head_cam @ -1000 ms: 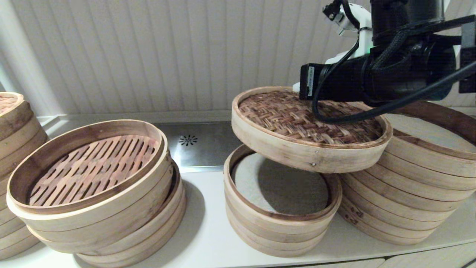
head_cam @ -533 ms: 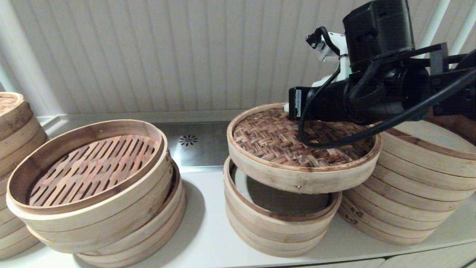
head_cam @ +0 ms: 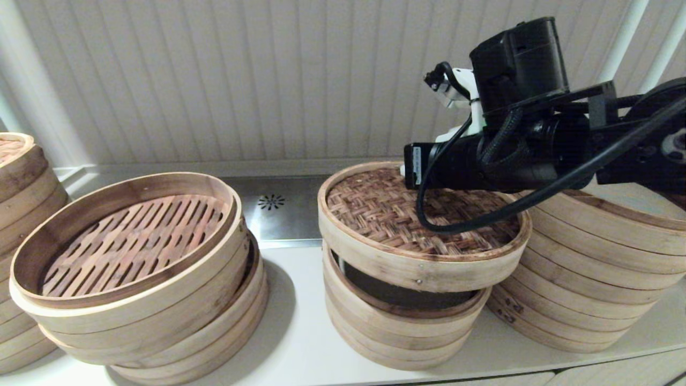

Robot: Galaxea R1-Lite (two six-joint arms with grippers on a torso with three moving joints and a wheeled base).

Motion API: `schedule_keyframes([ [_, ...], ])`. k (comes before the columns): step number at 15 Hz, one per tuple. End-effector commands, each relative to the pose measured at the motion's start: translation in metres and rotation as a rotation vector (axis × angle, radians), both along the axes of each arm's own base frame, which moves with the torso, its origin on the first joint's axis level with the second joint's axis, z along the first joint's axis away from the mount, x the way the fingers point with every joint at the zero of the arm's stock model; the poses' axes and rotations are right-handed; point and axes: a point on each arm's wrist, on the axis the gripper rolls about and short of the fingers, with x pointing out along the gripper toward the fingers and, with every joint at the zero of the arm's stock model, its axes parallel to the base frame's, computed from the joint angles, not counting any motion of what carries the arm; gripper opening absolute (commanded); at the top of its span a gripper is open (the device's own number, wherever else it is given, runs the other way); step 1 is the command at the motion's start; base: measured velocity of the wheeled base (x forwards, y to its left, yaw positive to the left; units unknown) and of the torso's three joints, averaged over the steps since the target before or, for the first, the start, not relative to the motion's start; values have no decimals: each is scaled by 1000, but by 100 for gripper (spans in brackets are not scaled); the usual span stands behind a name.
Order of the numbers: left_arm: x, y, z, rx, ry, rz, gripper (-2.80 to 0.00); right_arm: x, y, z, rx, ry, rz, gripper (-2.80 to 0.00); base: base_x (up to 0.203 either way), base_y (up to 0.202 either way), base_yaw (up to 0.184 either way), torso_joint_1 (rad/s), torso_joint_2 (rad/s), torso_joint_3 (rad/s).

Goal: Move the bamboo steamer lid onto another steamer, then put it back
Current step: Put the steamer

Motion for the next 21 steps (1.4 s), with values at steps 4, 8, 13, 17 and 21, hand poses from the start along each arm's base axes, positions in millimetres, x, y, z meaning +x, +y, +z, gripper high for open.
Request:
schedule_keyframes([
  [4, 0, 0, 0, 0, 1, 0, -280, 4, 2, -21, -9, 21, -5, -280, 0, 0, 0, 0, 0, 0],
  [8, 0, 0, 0, 0, -1, 0, -280, 13, 6, -34, 27, -46, -9, -280, 0, 0, 0, 0, 0, 0],
  [13, 0, 0, 0, 0, -1, 0, -280, 16, 8, -50, 5, -4, -14, -280, 0, 0, 0, 0, 0, 0],
  [17, 0, 0, 0, -1, -1, 0, -280, 17, 8, -61, -8, 18, -13, -280, 0, 0, 0, 0, 0, 0],
  [21, 0, 0, 0, 0, 1, 0, -280, 19, 11, -73, -5, 5, -8, -280, 0, 0, 0, 0, 0, 0],
])
